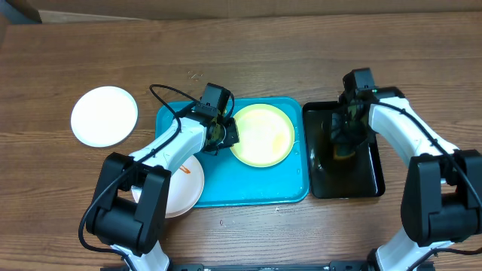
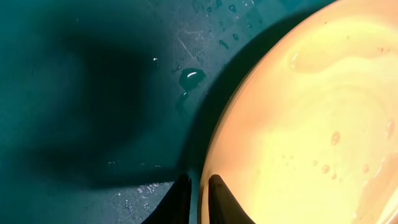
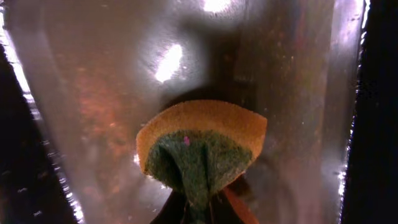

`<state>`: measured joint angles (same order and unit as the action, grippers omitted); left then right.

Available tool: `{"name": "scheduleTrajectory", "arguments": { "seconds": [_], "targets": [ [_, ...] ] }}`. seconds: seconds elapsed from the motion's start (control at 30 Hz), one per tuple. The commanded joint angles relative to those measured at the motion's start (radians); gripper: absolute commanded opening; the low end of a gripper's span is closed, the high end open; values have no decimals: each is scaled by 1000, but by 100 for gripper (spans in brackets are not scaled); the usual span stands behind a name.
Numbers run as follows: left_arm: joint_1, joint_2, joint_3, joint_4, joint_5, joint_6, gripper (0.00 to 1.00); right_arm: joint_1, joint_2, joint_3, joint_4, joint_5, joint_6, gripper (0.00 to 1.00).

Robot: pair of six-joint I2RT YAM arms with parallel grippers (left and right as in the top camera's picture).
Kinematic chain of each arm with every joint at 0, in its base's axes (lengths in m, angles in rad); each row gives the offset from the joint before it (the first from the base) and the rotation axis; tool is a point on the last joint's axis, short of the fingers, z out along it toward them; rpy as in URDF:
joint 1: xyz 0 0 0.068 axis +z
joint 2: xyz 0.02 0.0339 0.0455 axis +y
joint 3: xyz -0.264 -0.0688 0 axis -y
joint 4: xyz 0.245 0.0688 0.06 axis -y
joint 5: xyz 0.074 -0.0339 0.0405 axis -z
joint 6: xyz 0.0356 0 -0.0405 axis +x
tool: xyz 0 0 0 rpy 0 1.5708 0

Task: Clean dirty plates on tray and stack at the side
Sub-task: 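Rinse the sponge in the black tray with the right gripper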

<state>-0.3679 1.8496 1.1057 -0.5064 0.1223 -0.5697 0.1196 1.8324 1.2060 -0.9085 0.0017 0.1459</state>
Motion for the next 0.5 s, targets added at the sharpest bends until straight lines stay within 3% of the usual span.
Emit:
{"name": "scheduleTrajectory", "arguments": {
  "seconds": [0.0, 0.1, 0.13, 0.3, 0.47],
  "targets": [
    [-6, -4, 0, 3, -18, 17, 13, 3, -18, -16, 14, 23, 14, 54],
    [-6, -4, 0, 3, -18, 16, 13, 3, -18, -13, -10, 23, 15, 86],
    [-6, -4, 0, 2, -18, 17, 13, 3, -18, -13, -23, 23, 16, 89],
    [-6, -4, 0, -3, -18, 17, 14, 4, -18, -21, -66, -27, 16, 92],
    [-6, -4, 0, -5, -18, 17, 14, 3, -18, -88, 0, -29, 16, 91]
  ]
}}
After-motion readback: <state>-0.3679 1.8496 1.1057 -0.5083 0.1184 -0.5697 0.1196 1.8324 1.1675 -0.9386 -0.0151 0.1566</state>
